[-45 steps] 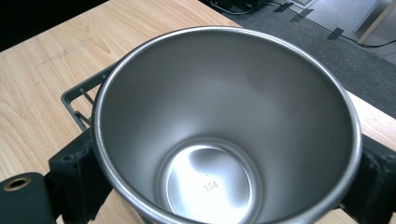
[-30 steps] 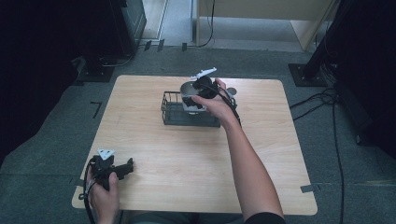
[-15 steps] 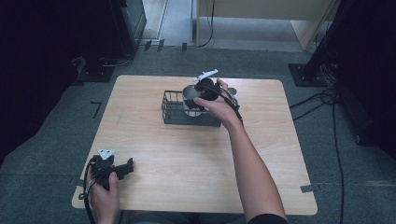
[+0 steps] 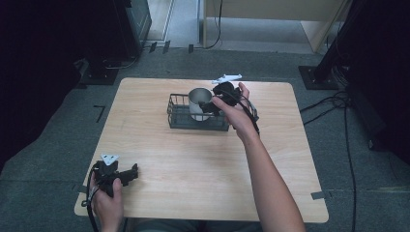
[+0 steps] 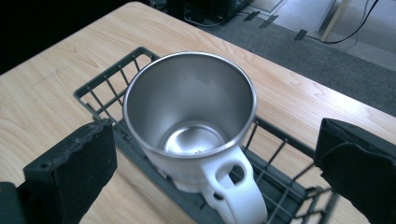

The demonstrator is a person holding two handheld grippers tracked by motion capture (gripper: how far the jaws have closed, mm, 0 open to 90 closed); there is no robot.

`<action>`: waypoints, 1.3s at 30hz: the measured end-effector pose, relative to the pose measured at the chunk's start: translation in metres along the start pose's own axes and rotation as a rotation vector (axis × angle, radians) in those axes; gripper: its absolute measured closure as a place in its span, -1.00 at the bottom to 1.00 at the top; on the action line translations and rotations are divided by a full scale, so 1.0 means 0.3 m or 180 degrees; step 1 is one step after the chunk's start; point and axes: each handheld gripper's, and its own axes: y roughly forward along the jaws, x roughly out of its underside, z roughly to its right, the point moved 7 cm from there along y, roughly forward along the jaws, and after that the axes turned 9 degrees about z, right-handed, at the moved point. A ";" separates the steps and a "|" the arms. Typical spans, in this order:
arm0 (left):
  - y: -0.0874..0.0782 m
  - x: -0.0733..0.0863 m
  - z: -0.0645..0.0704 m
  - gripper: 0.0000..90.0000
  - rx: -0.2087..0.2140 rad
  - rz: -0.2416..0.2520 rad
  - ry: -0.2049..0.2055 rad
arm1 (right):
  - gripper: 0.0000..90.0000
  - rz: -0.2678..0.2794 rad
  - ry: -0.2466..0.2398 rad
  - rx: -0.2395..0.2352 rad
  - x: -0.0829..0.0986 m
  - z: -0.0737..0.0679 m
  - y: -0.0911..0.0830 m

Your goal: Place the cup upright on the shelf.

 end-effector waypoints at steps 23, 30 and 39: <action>0.000 0.000 0.000 -1.00 0.0000 0.0001 0.0000 | -1.00 0.0029 0.0203 0.0314 0.195 0.060 -0.240; 0.000 0.000 0.000 -1.00 0.0000 0.0004 0.0000 | -1.00 0.0037 0.0211 0.0462 0.280 0.104 -0.300; 0.000 0.000 0.000 -1.00 0.0000 0.0005 0.0000 | -1.00 0.0040 0.0289 0.0561 0.374 0.141 -0.369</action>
